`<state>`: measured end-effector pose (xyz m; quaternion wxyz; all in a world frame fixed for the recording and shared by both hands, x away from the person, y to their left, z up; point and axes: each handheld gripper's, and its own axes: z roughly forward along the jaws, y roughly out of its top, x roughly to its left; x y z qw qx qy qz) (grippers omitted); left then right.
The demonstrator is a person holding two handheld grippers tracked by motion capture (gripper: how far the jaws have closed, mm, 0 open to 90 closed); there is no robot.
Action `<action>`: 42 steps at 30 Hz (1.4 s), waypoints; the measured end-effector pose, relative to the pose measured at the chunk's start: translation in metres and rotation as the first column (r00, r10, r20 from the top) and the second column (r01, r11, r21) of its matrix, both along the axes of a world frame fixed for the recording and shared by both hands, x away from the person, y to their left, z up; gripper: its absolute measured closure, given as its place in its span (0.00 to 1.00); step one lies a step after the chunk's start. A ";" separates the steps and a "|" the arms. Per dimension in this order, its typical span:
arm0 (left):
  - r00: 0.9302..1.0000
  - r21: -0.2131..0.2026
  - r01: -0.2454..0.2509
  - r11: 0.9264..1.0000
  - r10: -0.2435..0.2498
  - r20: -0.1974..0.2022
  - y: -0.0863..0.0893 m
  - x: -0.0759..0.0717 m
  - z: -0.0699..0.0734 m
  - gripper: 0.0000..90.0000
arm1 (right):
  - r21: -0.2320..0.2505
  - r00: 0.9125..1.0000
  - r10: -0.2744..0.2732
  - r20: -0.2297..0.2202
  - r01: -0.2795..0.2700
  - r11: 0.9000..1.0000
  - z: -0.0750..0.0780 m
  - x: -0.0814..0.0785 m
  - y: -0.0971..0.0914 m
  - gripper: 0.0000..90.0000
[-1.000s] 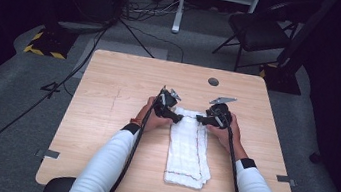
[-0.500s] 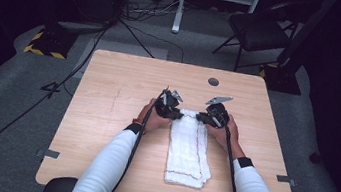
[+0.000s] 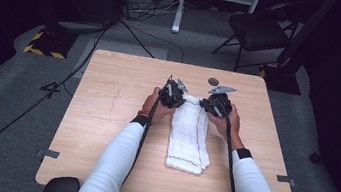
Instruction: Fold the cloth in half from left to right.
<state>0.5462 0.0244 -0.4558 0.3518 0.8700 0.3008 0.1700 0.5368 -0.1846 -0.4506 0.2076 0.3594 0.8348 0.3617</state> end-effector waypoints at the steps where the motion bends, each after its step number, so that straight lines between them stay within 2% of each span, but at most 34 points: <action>1: 1.000 -0.006 -0.004 1.000 0.004 0.007 0.001 0.000 0.004 0.90 | 0.001 1.000 0.000 0.018 0.000 1.000 0.004 0.000 0.000 0.92; 6: 0.999 -0.017 0.011 1.000 -0.010 0.032 0.004 0.001 0.018 0.90 | 0.008 0.998 0.004 0.064 -0.004 1.000 0.022 -0.002 0.001 0.92; 12: 0.998 -0.020 0.012 1.000 -0.011 0.054 0.008 0.001 0.029 0.90 | 0.006 0.995 0.004 0.103 -0.005 1.000 0.033 -0.003 0.005 0.92; 17: 0.998 -0.050 0.039 0.998 -0.036 0.050 0.012 -0.005 0.029 0.89 | -0.003 0.993 0.023 0.114 -0.023 1.000 0.036 -0.007 0.005 0.92; 23: 0.995 -0.064 0.084 0.994 -0.081 0.060 0.016 -0.021 0.031 0.89 | 0.014 0.991 0.060 0.121 -0.062 0.998 0.036 -0.023 -0.001 0.92; 26: 0.992 -0.059 0.110 0.992 -0.106 0.066 0.019 -0.030 0.031 0.88 | 0.026 0.989 0.080 0.126 -0.084 0.996 0.036 -0.032 -0.004 0.92; 28: 0.990 -0.079 0.126 0.989 -0.120 0.070 0.020 -0.036 0.031 0.88 | 0.039 0.987 0.096 0.128 -0.101 0.994 0.036 -0.038 -0.007 0.92; 30: 0.988 -0.080 0.142 0.987 -0.136 0.074 0.021 -0.042 0.032 0.88 | 0.038 0.986 0.108 0.127 -0.114 0.993 0.035 -0.043 -0.009 0.92; 35: 0.979 -0.080 0.191 0.978 -0.184 0.087 0.025 -0.057 0.034 0.88 | 0.063 0.981 0.147 0.129 -0.156 0.986 0.036 -0.057 -0.015 0.92; 40: 0.970 -0.066 0.230 0.971 -0.224 0.092 0.027 -0.071 0.034 0.87 | 0.069 0.974 0.188 0.129 -0.198 0.978 0.035 -0.073 -0.018 0.92; 42: 0.966 -0.073 0.248 0.966 -0.241 0.092 0.027 -0.077 0.034 0.87 | 0.067 0.970 0.205 0.132 -0.215 0.974 0.034 -0.078 -0.019 0.92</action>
